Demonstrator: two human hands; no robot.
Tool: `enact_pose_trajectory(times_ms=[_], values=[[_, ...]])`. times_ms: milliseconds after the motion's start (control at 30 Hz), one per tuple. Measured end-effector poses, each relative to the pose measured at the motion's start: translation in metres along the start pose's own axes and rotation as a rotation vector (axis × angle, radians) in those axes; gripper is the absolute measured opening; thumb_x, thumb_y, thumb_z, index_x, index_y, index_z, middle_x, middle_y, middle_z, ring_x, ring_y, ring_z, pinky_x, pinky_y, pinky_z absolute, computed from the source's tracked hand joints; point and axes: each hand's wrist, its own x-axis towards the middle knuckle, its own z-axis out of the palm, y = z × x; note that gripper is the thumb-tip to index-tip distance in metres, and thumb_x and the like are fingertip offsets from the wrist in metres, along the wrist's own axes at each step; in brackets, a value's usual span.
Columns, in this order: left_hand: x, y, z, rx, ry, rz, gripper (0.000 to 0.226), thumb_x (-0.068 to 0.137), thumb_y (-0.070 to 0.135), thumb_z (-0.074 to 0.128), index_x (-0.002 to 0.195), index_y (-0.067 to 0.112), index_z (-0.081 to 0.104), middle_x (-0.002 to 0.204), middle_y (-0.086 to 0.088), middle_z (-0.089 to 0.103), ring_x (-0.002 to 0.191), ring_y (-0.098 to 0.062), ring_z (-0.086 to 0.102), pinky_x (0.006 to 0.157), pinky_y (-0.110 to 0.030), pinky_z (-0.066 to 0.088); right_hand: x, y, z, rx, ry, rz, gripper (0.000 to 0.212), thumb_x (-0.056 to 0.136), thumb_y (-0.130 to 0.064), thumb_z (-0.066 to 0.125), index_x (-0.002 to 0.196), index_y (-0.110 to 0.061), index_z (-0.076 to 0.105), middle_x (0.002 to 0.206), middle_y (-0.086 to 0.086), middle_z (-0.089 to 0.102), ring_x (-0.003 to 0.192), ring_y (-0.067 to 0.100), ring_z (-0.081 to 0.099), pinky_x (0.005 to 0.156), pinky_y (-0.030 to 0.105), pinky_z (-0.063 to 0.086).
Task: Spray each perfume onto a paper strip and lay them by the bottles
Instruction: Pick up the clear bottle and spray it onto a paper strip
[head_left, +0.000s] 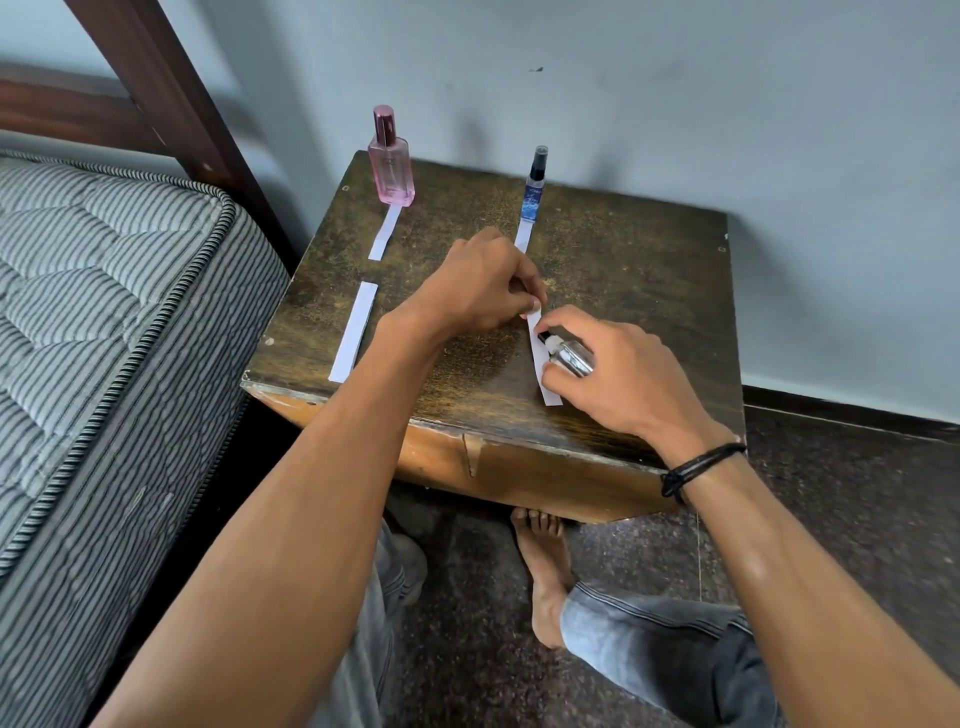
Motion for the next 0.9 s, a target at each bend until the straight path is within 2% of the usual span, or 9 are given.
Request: enact_pose_trajectory(times_ms=[167,433,600,767,900], values=[[0.001,-0.002,0.001,-0.019,0.02,0.007,0.012,0.089,0.022,0.074,0.098,0.024,0.081,0.08,0.012,0.062,0.102,-0.007,0.042,0.1,-0.045,0.045,0.0,-0.001,0.001,-0.01,0.01,-0.018,0.035,0.089,-0.044,0.062,0.122,-0.044,0.053,0.087,-0.009,0.062,0.071,0.022,0.061,0.057,0.033,0.045],[0.002,-0.005,0.002,-0.027,0.028,0.014,0.011,0.089,0.023,0.074,0.098,0.024,0.081,0.083,0.009,0.065,0.099,-0.007,0.044,0.098,-0.04,0.044,0.001,-0.001,0.002,-0.019,0.012,-0.03,0.037,0.087,-0.045,0.062,0.123,-0.045,0.052,0.092,-0.006,0.065,0.074,0.025,0.061,0.063,0.038,0.051],[0.003,-0.007,0.003,-0.052,0.034,0.019,0.009,0.088,0.022,0.076,0.095,0.022,0.081,0.086,0.007,0.072,0.089,-0.006,0.056,0.101,-0.039,0.045,0.001,-0.001,0.001,-0.013,0.007,-0.033,0.039,0.087,-0.044,0.062,0.125,-0.046,0.053,0.097,-0.01,0.065,0.078,0.023,0.061,0.065,0.038,0.051],[0.003,-0.008,0.004,-0.078,0.028,0.017,0.007,0.088,0.021,0.076,0.092,0.022,0.081,0.087,0.005,0.074,0.087,-0.007,0.059,0.099,-0.041,0.048,0.002,0.006,-0.005,0.083,-0.032,-0.017,0.039,0.088,-0.04,0.064,0.125,-0.047,0.054,0.071,-0.012,0.056,0.059,0.011,0.054,0.051,0.031,0.041],[0.003,-0.011,0.004,-0.097,0.017,0.021,0.006,0.088,0.021,0.076,0.091,0.023,0.081,0.087,0.006,0.074,0.088,-0.007,0.059,0.093,-0.041,0.053,-0.002,0.01,-0.007,0.082,-0.093,-0.039,0.038,0.088,-0.038,0.066,0.123,-0.047,0.054,0.065,-0.011,0.053,0.054,0.015,0.051,0.051,0.031,0.038]])
